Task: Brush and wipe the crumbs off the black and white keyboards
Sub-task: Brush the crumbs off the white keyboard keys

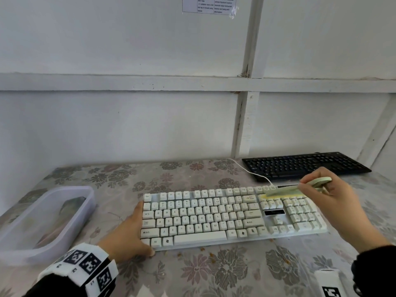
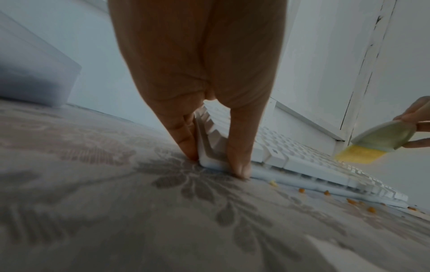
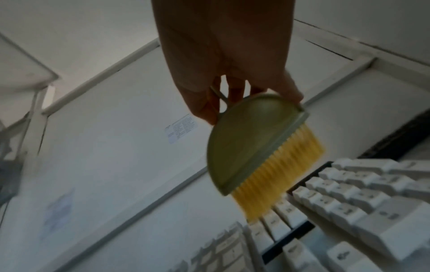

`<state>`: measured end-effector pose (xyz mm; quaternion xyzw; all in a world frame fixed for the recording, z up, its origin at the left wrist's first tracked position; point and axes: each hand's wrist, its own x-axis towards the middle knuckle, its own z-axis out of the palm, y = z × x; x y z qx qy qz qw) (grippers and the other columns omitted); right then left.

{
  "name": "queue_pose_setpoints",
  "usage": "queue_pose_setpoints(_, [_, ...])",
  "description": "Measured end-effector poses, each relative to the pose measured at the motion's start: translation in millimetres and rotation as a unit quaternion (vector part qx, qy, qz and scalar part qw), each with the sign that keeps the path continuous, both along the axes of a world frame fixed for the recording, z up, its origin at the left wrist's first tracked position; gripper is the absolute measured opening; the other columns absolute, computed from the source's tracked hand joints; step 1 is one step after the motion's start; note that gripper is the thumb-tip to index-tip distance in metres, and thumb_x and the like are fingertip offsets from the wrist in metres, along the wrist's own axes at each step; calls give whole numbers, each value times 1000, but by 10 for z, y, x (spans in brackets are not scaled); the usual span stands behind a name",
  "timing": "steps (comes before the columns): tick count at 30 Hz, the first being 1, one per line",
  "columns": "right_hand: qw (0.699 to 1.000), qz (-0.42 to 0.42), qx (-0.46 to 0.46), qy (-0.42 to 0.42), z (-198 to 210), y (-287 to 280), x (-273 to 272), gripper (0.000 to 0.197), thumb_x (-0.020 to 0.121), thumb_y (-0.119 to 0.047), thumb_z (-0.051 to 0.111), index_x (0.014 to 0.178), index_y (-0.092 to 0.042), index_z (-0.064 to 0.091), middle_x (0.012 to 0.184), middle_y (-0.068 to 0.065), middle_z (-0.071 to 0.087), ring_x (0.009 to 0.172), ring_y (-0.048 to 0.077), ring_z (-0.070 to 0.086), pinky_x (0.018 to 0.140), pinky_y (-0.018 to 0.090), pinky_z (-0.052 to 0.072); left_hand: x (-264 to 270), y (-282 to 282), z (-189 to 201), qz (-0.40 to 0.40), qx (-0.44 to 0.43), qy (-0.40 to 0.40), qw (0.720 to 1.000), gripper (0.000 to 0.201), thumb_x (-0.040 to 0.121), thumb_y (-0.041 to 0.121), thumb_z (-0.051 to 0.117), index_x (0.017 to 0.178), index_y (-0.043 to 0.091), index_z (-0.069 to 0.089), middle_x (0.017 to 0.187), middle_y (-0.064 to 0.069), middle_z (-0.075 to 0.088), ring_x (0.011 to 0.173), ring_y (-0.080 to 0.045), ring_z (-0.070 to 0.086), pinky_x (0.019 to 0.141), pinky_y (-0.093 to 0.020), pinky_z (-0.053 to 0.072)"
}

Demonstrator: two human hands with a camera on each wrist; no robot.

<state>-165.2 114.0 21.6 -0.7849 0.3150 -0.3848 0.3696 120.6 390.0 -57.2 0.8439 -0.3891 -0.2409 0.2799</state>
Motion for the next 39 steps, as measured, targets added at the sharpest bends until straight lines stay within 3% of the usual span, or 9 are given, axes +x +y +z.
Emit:
queue_pose_setpoints(7, [999, -34, 2, 11, -4, -192, -147, 12, 88, -11, 62, 78, -14, 57, 64, 4, 52, 41, 3, 38, 37, 9, 28, -11, 0, 5, 2, -1, 8, 1000, 122, 58, 17, 81, 144, 32, -5, 126, 12, 46, 111, -5, 49, 87, -16, 40])
queue_pose_setpoints(10, [999, -9, 32, -2, -5, -212, -163, 8, 87, -10, 63, 80, -12, 59, 70, 9, 54, 52, 6, 41, 41, 9, 31, -13, 0, 3, 6, -2, 12, 1000, 121, 58, 16, 81, 143, 33, -3, 124, 13, 48, 109, -5, 51, 87, -18, 43])
queue_pose_setpoints(13, [997, -46, 55, 4, -19, -360, -245, 14, 87, -8, 64, 76, -15, 58, 53, -4, 46, 39, 5, 33, 35, 12, 26, -26, 1, 14, 11, -5, 11, 1000, 119, 59, 15, 81, 142, 34, -1, 119, 13, 50, 104, -5, 53, 84, -17, 45])
queue_pose_setpoints(18, [989, -143, -16, 30, 64, -358, -256, 20, 87, -8, 61, 76, -23, 53, 67, 12, 55, 51, 24, 40, 39, 22, 33, -44, 3, 30, 11, -6, 16, 1000, 117, 60, 13, 81, 141, 34, 0, 117, 15, 49, 103, -3, 52, 81, -14, 43])
queue_pose_setpoints(22, [995, -81, -7, -50, 294, 168, -36, 9, 89, -9, 59, 83, -16, 56, 65, 8, 54, 36, 5, 39, 31, 12, 29, -45, -1, 35, 15, 2, 18, 1000, 119, 61, 13, 81, 142, 34, -3, 120, 13, 49, 105, -4, 51, 83, -16, 42])
queue_pose_setpoints(29, [987, 162, 15, 11, 123, 1362, 831, 11, 88, -16, 62, 83, -23, 56, 81, -8, 62, 65, -3, 55, 54, 12, 43, -47, 6, 59, 14, -2, 19, 1000, 117, 61, 11, 81, 141, 32, -2, 115, 12, 52, 101, -4, 54, 83, -19, 46])
queue_pose_setpoints(31, [983, 182, 1, 22, 9, 1550, 1074, 12, 89, -20, 63, 83, -24, 54, 85, -7, 63, 71, -1, 57, 61, 13, 43, -41, 3, 57, 15, -6, 17, 1000, 116, 60, 10, 81, 141, 32, 0, 112, 12, 54, 100, -4, 56, 83, -19, 47])
queue_pose_setpoints(35, [981, 180, -59, 45, -154, 1790, 1384, 9, 89, -30, 59, 89, -25, 52, 94, -5, 61, 91, 17, 56, 83, 40, 47, -17, -1, 36, 15, -4, 6, 1000, 114, 59, 12, 81, 141, 29, 4, 107, 13, 55, 96, -2, 56, 75, -13, 46])
queue_pose_setpoints(39, [980, 173, -91, 42, -232, 1854, 1429, 8, 90, -31, 57, 94, -25, 53, 98, -10, 59, 95, 15, 54, 87, 42, 45, 1, 5, 21, 12, -9, 11, 1000, 111, 57, 13, 82, 140, 30, 10, 110, 15, 53, 99, -1, 55, 79, -15, 48])
